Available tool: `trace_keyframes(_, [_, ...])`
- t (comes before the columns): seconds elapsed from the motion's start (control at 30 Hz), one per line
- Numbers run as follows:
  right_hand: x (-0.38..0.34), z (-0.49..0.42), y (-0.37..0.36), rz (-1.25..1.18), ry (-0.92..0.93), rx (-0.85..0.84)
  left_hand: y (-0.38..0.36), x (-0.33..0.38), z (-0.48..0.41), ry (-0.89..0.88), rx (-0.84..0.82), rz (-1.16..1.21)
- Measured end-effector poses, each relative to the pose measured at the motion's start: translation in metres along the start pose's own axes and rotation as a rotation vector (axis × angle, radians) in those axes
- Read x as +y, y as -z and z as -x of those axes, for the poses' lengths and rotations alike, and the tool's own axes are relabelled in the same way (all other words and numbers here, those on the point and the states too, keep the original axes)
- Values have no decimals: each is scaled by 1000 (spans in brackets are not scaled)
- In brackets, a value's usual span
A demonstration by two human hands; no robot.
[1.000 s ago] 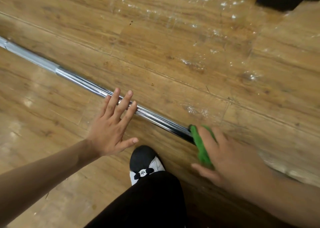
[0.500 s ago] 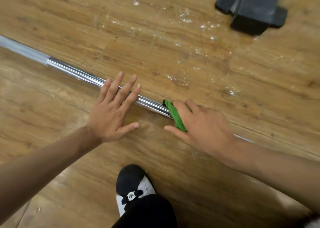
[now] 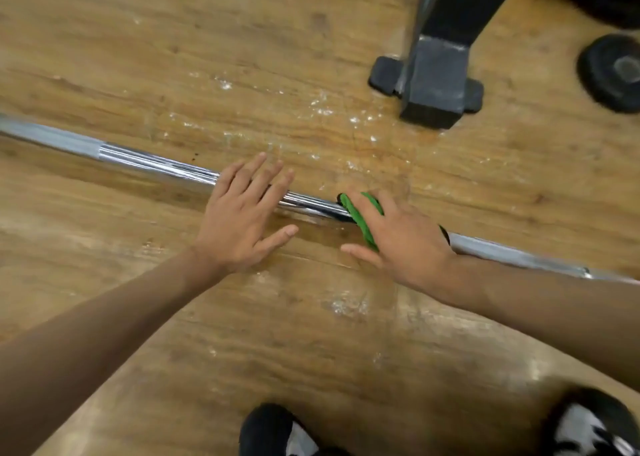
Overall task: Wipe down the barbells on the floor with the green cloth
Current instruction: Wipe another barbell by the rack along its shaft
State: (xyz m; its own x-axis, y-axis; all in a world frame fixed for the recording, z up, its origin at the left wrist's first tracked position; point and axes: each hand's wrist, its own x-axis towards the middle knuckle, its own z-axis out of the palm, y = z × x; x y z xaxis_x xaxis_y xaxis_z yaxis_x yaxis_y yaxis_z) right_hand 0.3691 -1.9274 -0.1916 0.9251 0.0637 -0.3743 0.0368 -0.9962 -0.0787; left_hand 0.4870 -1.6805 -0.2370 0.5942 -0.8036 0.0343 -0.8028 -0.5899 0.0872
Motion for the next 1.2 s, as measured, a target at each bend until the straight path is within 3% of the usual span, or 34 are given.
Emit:
trace_keyframes(0.1, [7, -14, 25, -20, 0, -117, 9, -7, -21, -15, -36, 12])
trace_keyframes(0.23, [13, -30, 42, -40, -30, -189, 3, -18, -50, -37, 71, 55])
trace_keyframes(0.37, [18, -46, 40, -16, -96, -171, -5, -32, -69, -45, 120, 21])
trace_keyframes(0.5, [17, -67, 40, -76, -162, -106, 1, -33, -74, 10, 36, -40])
trace_keyframes(0.67, [10, -101, 60, -287, -280, -163, 32, -39, -80, -36, -219, -34])
trace_keyframes(0.87, [-9, -116, 67, -328, -284, -127, 84, -57, -104, -51, -638, 0])
trace_keyframes(1.1, [0, -112, 51, -269, -206, 38, 75, -98, -105, -188, -568, -66])
trace_keyframes(1.2, [1, -104, 49, -182, -156, 48, 69, -127, -96, -323, -502, -87])
